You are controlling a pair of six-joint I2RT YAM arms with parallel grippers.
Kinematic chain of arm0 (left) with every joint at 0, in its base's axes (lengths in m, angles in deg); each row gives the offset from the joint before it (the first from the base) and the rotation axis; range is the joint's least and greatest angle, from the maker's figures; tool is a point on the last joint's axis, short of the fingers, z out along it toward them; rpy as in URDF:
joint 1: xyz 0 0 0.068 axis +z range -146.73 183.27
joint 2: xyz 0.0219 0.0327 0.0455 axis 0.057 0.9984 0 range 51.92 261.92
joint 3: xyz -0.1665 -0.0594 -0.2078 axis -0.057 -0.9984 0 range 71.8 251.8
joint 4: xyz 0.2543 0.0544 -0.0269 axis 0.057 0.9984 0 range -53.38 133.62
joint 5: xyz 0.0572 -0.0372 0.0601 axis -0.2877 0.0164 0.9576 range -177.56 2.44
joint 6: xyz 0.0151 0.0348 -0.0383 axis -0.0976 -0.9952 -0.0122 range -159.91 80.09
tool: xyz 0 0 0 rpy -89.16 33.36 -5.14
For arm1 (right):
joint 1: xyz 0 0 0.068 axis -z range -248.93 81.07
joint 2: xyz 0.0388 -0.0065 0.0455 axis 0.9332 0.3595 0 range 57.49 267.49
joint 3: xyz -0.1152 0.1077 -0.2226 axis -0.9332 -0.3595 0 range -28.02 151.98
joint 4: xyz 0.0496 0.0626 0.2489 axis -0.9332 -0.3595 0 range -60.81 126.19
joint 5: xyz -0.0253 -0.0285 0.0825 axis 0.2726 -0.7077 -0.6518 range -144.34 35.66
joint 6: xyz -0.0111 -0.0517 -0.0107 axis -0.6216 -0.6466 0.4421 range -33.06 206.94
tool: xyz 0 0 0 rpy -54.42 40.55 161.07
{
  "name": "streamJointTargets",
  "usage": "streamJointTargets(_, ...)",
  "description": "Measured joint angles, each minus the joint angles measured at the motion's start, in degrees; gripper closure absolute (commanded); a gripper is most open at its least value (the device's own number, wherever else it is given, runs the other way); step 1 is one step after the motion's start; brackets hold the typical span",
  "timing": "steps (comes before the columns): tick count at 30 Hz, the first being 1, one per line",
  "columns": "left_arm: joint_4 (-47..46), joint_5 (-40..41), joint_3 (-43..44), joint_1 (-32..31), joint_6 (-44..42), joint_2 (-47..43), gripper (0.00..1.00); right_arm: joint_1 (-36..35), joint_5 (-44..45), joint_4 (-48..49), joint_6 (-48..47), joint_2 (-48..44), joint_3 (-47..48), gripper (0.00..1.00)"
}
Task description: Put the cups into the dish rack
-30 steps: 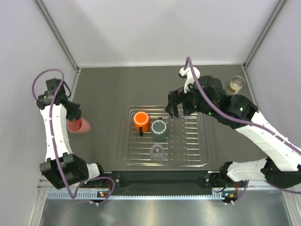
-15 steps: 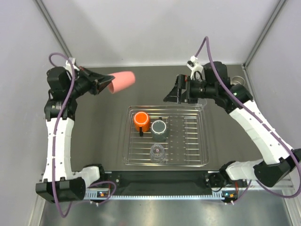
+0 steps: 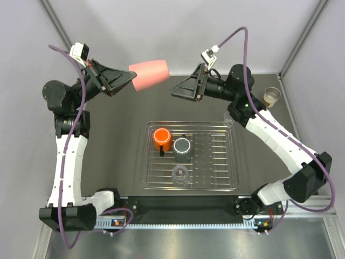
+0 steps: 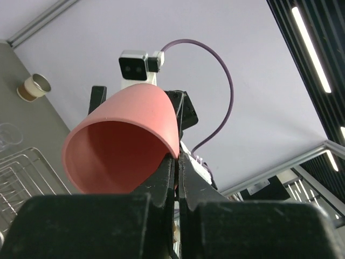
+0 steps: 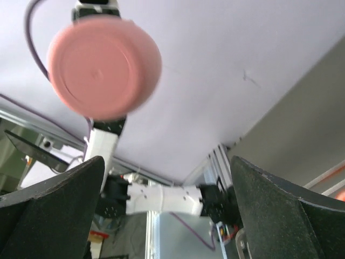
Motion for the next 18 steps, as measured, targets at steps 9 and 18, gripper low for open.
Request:
streamJointTargets(9, -5.05, -1.14, -0.92, -0.24, 4.07, 0.35, 1.00, -3.72, 8.35, 8.41, 3.06, 4.48, 8.37, 0.12)
streamJointTargets(18, -6.21, -0.90, -2.25, -0.46, 5.18, 0.22, 1.00, -5.90, 12.87, 8.81, 3.78, 7.67, 11.47, 0.41)
